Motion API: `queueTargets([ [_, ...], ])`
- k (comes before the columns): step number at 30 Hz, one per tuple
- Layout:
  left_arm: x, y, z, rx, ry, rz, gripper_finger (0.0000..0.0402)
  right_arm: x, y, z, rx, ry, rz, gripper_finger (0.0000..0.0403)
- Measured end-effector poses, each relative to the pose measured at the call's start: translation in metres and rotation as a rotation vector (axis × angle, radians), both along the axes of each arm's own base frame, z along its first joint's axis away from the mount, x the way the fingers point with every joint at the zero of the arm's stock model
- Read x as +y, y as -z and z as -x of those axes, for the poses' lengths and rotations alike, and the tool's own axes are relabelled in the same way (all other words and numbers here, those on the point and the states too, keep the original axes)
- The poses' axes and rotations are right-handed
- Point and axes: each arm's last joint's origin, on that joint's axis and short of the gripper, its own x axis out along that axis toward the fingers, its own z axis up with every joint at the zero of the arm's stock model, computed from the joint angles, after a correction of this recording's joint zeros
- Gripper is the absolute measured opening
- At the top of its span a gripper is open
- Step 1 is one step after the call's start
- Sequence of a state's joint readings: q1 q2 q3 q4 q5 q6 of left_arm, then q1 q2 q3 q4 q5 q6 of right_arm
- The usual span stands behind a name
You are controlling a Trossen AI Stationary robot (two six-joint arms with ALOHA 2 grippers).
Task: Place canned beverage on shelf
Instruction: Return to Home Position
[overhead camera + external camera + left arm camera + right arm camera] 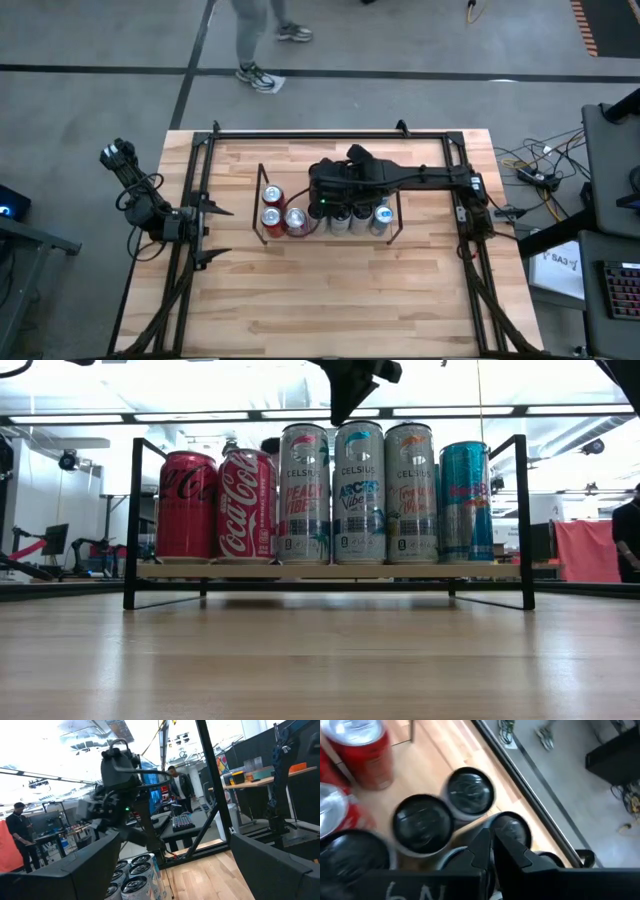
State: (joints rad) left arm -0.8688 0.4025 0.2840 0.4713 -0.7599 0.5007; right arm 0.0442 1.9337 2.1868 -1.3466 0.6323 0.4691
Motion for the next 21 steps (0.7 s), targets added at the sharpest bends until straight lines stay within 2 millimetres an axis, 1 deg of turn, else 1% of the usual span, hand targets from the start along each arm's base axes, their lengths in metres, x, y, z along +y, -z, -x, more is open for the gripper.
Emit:
queueTargets([
  [4,0.000,0.000,0.000,0.000,0.000,0.000,0.0361,0.014,0.000,0.000,0.010,-0.052,0.013,0.0013],
  [9,0.000,0.000,0.000,0.000,0.000,0.000,0.0361,0.036,-0.006,0.005,0.019,-0.117,0.086,0.0013],
  [15,0.000,0.000,0.000,0.001,0.003,0.010,0.0361,0.058,-0.019,0.021,-0.023,-0.184,0.087,0.0013],
  [21,-0.001,0.001,0.000,0.004,0.004,0.011,0.0361,0.071,-0.024,0.043,-0.074,-0.225,0.108,0.0013],
])
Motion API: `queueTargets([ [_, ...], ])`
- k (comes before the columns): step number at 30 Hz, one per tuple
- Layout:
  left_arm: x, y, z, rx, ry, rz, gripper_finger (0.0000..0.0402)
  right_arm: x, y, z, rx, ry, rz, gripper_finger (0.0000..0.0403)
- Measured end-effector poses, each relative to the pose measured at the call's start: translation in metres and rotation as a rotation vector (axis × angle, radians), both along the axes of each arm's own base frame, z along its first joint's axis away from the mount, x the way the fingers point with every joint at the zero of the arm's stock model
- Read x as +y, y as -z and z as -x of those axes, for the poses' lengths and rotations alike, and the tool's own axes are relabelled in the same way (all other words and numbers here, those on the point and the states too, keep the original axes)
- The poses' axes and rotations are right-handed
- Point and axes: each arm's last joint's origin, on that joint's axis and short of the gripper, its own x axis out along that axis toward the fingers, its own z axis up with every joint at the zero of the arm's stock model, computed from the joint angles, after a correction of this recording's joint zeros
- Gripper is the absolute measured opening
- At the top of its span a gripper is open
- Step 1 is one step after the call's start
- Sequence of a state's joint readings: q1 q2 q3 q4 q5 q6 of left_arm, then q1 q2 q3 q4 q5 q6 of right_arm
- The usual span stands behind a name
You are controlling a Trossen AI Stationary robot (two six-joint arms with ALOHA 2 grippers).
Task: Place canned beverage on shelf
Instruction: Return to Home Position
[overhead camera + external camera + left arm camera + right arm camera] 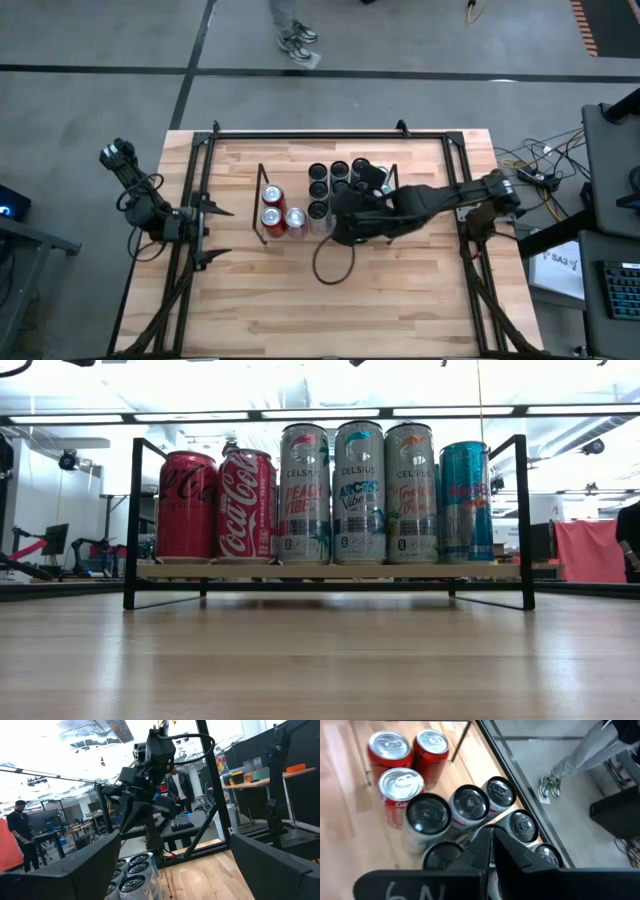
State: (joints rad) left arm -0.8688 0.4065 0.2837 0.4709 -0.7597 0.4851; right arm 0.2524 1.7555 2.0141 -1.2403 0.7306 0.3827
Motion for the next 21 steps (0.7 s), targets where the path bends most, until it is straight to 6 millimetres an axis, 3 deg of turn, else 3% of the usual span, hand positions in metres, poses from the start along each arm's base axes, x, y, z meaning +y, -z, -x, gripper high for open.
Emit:
queueTargets([
  [7,-0.006,0.003,-0.004,0.018,0.061,0.015,0.0361,0.003,0.017,0.035,-0.108,-0.080,0.003,0.0013],
  [15,-0.025,0.019,-0.013,0.147,0.324,0.196,0.0361,0.004,0.037,0.087,-0.332,-0.243,-0.048,0.0013],
  [21,-0.040,0.027,-0.027,0.171,0.323,0.217,0.0361,-0.002,0.056,0.120,-0.463,-0.326,-0.045,0.0013],
])
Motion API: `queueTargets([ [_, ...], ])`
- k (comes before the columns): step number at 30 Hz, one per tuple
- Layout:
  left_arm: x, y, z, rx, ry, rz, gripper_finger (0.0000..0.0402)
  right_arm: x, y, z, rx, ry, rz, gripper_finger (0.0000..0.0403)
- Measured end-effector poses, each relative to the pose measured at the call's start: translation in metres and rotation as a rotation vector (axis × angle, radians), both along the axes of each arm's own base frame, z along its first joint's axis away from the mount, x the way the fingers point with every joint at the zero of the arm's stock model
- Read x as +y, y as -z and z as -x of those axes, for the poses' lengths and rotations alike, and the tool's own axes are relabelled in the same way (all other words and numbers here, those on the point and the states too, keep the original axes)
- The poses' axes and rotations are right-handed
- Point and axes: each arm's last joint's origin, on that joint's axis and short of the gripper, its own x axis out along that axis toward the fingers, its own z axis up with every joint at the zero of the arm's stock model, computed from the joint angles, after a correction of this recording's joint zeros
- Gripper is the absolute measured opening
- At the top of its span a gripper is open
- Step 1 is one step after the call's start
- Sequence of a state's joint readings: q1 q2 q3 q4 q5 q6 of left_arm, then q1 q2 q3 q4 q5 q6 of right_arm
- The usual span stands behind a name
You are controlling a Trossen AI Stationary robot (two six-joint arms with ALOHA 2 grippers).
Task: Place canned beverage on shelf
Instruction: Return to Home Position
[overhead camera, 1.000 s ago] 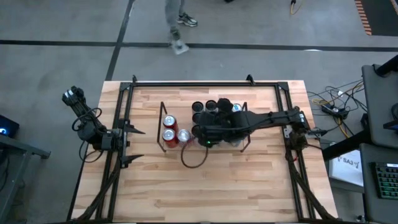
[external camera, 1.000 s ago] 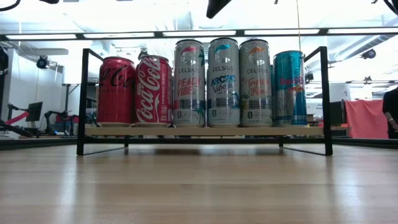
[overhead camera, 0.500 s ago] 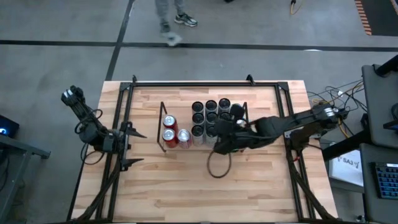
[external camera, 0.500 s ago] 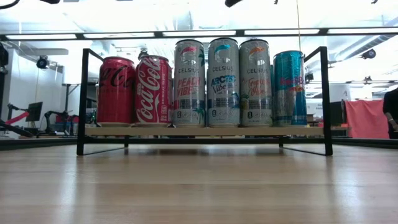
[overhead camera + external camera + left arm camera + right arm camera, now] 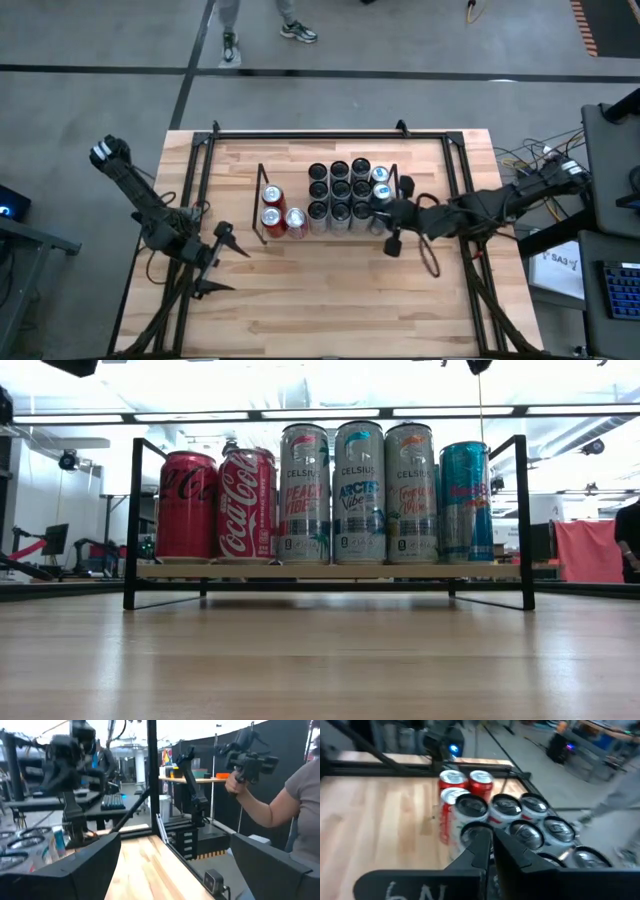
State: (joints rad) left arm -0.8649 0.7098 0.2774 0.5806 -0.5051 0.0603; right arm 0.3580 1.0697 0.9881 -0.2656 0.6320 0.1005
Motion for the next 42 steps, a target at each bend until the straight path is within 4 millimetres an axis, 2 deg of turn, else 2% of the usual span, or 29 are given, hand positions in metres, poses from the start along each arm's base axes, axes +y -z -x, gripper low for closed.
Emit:
queueTargets([
  [4,0.003,-0.009,-0.005,-0.025,-0.041,0.010,0.0361,-0.005,0.015,0.017,-0.096,-0.099,-0.020,0.0013],
  [8,0.018,-0.010,-0.012,-0.023,-0.107,0.021,0.0361,-0.011,0.025,0.034,-0.166,-0.129,-0.021,0.0013],
  [13,0.044,-0.011,-0.028,-0.049,-0.042,0.006,0.0361,-0.018,0.029,0.052,-0.214,-0.128,-0.035,0.0013],
  [18,0.079,-0.003,-0.035,0.077,0.039,0.055,0.0361,-0.021,0.035,0.061,-0.224,-0.129,-0.044,0.0013],
  [21,0.090,-0.002,-0.032,0.117,0.177,0.104,0.0361,-0.022,0.042,0.063,-0.210,-0.128,-0.041,0.0013],
  [25,0.094,-0.009,-0.021,0.081,0.313,0.105,0.0361,-0.025,0.051,0.065,-0.190,-0.113,-0.034,0.0013],
  [33,0.096,-0.004,0.002,0.018,0.283,0.071,0.0361,-0.033,0.056,0.070,-0.197,-0.139,-0.045,0.0013],
  [42,0.100,0.005,0.021,-0.044,0.108,0.040,0.0361,-0.041,0.065,0.080,-0.211,-0.132,-0.052,0.0013],
])
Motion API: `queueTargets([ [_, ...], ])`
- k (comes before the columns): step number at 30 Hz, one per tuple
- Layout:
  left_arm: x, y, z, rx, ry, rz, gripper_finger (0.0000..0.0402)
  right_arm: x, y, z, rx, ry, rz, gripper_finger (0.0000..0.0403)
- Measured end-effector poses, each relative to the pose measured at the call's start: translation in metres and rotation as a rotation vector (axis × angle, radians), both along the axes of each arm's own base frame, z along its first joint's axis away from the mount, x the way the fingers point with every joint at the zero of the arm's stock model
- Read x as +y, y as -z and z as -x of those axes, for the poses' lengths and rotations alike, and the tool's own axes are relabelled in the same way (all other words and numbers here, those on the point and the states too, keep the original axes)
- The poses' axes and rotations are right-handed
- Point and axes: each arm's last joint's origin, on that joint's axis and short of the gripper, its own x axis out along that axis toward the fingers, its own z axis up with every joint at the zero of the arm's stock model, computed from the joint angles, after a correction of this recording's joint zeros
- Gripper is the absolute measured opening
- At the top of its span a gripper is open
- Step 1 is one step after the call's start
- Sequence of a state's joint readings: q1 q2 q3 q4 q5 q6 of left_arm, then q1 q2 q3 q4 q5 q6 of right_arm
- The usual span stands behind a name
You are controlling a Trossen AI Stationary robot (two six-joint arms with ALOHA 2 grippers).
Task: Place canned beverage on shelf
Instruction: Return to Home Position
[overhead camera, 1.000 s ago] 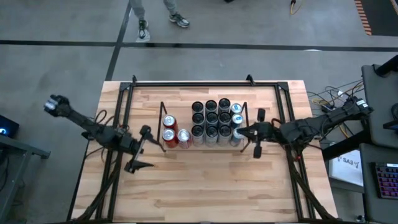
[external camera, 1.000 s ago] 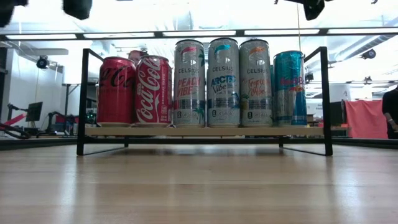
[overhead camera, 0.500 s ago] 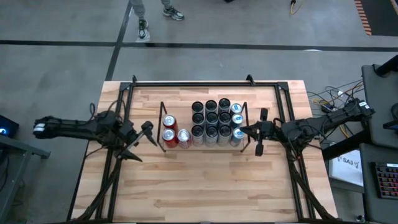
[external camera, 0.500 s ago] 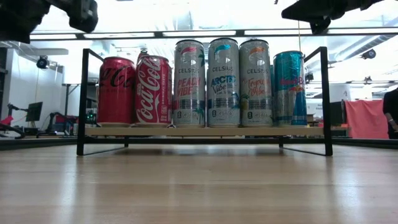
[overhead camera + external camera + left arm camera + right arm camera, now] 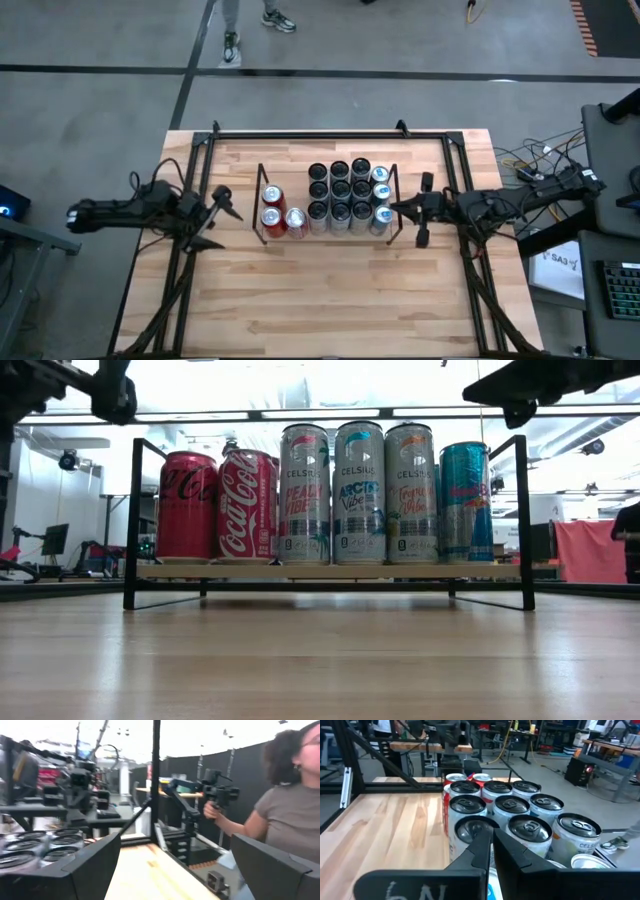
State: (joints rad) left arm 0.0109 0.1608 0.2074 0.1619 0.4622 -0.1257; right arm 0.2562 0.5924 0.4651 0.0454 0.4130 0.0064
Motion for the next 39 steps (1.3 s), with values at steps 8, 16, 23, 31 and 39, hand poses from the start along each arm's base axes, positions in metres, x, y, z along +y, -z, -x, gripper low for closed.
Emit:
queueTargets([
  [8,0.004,0.037,-0.002,-0.044,-0.131,0.030,0.0361,-0.003,0.010,0.012,-0.033,-0.004,-0.010,0.0013],
  [16,0.004,0.043,-0.001,-0.060,-0.154,0.043,0.0361,-0.006,0.035,0.026,-0.091,-0.028,-0.020,0.0013],
  [23,0.008,0.056,-0.006,0.065,-0.299,0.052,0.0361,-0.012,0.050,0.047,-0.216,-0.020,-0.049,0.0013],
  [31,0.010,0.062,-0.009,0.130,-0.355,0.026,0.0361,-0.016,0.060,0.062,-0.341,-0.017,-0.041,0.0013],
  [39,0.010,0.065,-0.012,0.155,-0.359,0.007,0.0361,-0.018,0.078,0.063,-0.320,0.033,-0.050,0.0013],
])
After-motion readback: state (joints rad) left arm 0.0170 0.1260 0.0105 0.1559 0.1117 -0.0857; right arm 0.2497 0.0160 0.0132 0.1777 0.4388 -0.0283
